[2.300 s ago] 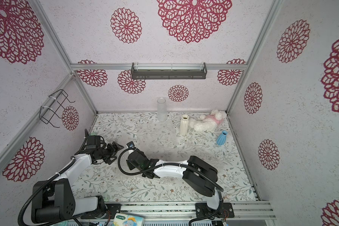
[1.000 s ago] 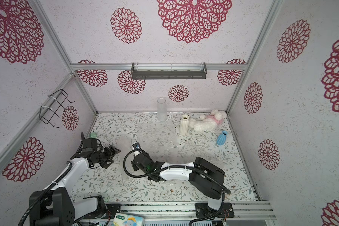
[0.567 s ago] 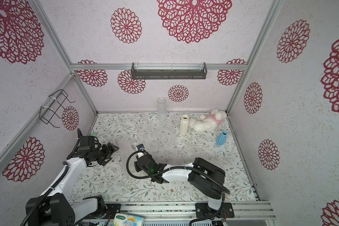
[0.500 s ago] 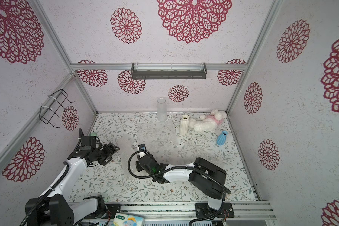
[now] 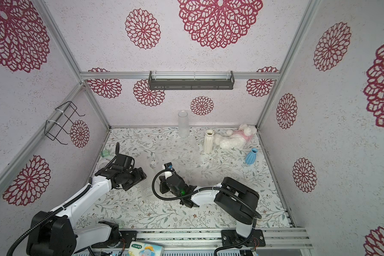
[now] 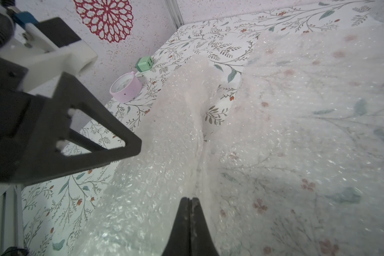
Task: Unwrap the vase from the bubble wrap
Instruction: Unwrap the bubble wrap at the center of the board.
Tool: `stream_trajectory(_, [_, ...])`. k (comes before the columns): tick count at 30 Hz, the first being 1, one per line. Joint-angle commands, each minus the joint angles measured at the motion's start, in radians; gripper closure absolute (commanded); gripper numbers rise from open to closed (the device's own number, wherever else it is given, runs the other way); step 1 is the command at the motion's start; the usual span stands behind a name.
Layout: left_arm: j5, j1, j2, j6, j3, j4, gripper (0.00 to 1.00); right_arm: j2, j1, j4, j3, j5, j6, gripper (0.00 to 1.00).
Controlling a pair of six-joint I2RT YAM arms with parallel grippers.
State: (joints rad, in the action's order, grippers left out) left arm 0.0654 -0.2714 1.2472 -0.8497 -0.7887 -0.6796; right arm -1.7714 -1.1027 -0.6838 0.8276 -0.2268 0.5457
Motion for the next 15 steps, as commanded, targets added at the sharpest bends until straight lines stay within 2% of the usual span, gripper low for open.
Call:
stream_trajectory(1, [-0.084,-0.044,0.03,-0.046,-0.004,-0.012,0.17,0.05,0.015,-0.078,-0.001,0.034,0.026,1.0])
stream_trajectory(6, [-0.115,-0.06,0.032,-0.069,0.024,-0.029,0.17,0.063,0.021,-0.083,-0.016,0.035,0.02,1.0])
stream_trajectory(15, [-0.11,-0.049,-0.065,-0.112,0.103,-0.043,0.17,0.084,0.037,-0.102,-0.07,0.035,0.017,1.0])
